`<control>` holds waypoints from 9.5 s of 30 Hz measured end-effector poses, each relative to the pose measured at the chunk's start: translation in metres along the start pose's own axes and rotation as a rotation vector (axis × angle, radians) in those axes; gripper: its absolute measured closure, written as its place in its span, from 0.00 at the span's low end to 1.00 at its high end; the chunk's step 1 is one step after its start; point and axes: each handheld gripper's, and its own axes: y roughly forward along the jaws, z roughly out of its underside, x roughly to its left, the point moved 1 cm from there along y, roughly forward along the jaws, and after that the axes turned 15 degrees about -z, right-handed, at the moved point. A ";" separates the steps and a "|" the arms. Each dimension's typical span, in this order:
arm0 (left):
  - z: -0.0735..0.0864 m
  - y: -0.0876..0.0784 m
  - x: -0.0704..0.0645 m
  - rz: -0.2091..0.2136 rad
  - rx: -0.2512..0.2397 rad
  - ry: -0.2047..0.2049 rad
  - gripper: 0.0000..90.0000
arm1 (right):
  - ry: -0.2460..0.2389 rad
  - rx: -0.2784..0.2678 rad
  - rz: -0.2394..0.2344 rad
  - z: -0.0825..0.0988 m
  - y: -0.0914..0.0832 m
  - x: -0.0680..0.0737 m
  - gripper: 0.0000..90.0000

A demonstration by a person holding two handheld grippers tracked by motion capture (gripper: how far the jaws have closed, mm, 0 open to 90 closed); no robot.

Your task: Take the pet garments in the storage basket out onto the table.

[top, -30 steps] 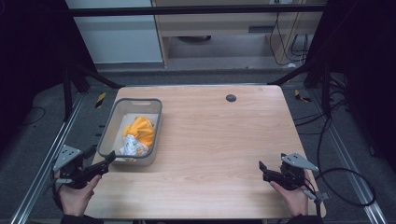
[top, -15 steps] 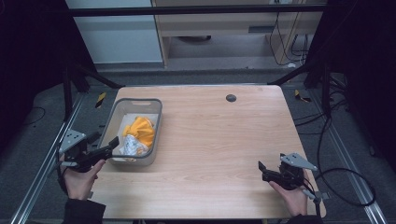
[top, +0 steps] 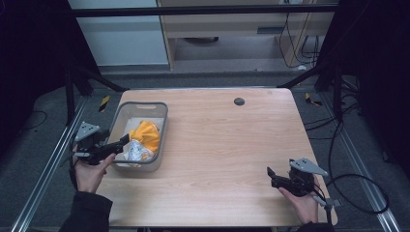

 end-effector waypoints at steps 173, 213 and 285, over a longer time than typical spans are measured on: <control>-0.074 -0.032 -0.098 0.286 0.143 0.313 0.80 | -0.046 0.023 0.024 0.001 0.002 -0.002 0.11; -0.035 -0.001 -0.193 0.482 0.221 0.486 0.80 | -0.027 0.017 0.059 0.004 -0.002 -0.012 0.11; 0.021 0.009 -0.226 0.591 0.241 0.588 0.36 | -0.028 0.030 0.065 0.006 0.000 -0.013 0.11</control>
